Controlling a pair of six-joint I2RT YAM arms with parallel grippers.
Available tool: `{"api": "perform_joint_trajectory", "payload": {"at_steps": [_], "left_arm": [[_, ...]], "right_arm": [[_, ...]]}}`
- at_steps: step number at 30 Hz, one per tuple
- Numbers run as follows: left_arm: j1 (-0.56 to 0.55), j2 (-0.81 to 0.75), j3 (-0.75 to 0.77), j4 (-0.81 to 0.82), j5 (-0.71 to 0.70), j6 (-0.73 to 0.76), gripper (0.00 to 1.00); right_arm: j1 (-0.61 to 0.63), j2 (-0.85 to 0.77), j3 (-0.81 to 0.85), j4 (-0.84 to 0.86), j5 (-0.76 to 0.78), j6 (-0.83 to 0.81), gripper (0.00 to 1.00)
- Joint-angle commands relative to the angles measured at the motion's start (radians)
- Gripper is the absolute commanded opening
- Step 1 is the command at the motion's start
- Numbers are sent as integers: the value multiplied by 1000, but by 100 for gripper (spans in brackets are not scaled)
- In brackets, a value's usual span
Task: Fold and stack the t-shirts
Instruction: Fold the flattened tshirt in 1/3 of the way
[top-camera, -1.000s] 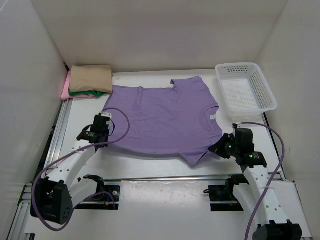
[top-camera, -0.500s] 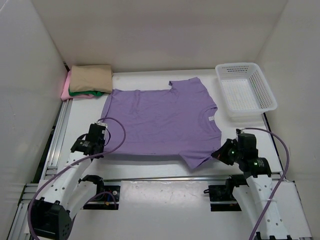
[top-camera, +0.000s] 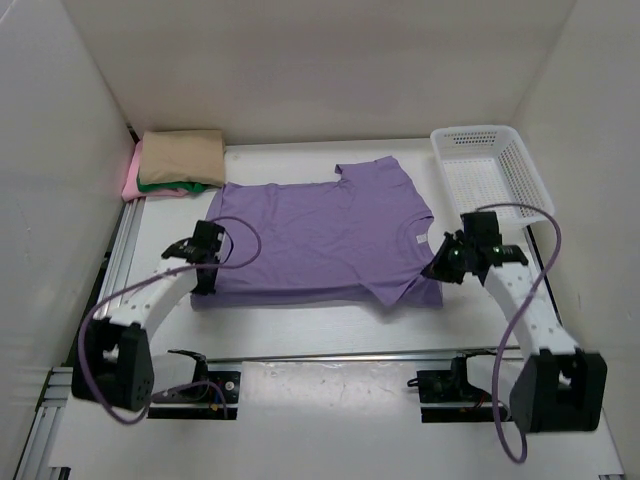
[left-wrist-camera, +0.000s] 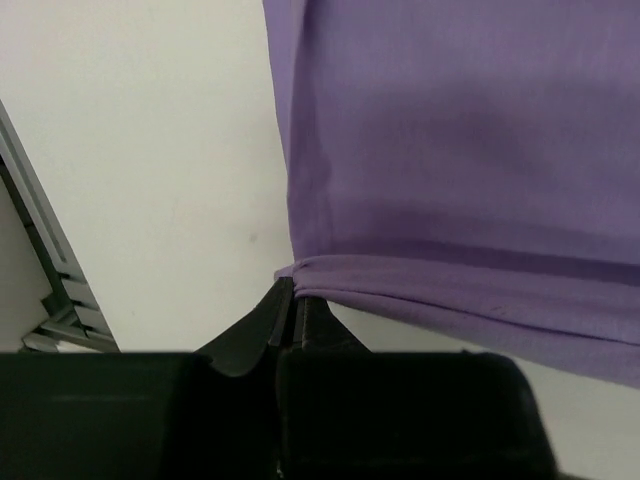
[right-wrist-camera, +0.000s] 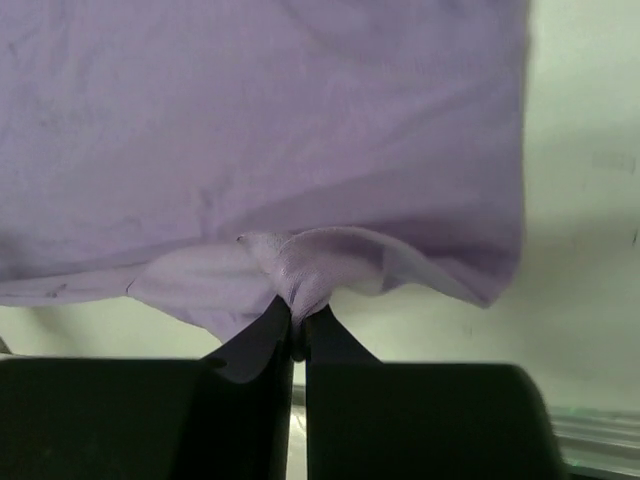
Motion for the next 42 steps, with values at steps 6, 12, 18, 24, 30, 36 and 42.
{"api": "perform_joint_trajectory", "payload": {"at_steps": [6,12,18,24,30,36,42], "left_arm": [[17,325,259,152,-82,-1,10],[17,477,337,173,-176,-1,10],[26,553,406,191,-203,-1,10],[26,644,472,191,-270,-1,15],[35,692,520,191,-322,-1,58],[158,595,575,111,-253,-1,93],[226,540,494,-108,109,-1,93]], "right_arm": [[-6,378,276,157,50,-153,0],[-6,551,397,157,41,-186,0],[-6,662,475,157,41,-196,0],[-6,736,540,129,93,-196,4],[-6,799,626,76,112,-186,45],[3,676,612,10,135,-177,59],[3,437,328,-27,165,-76,64]]}}
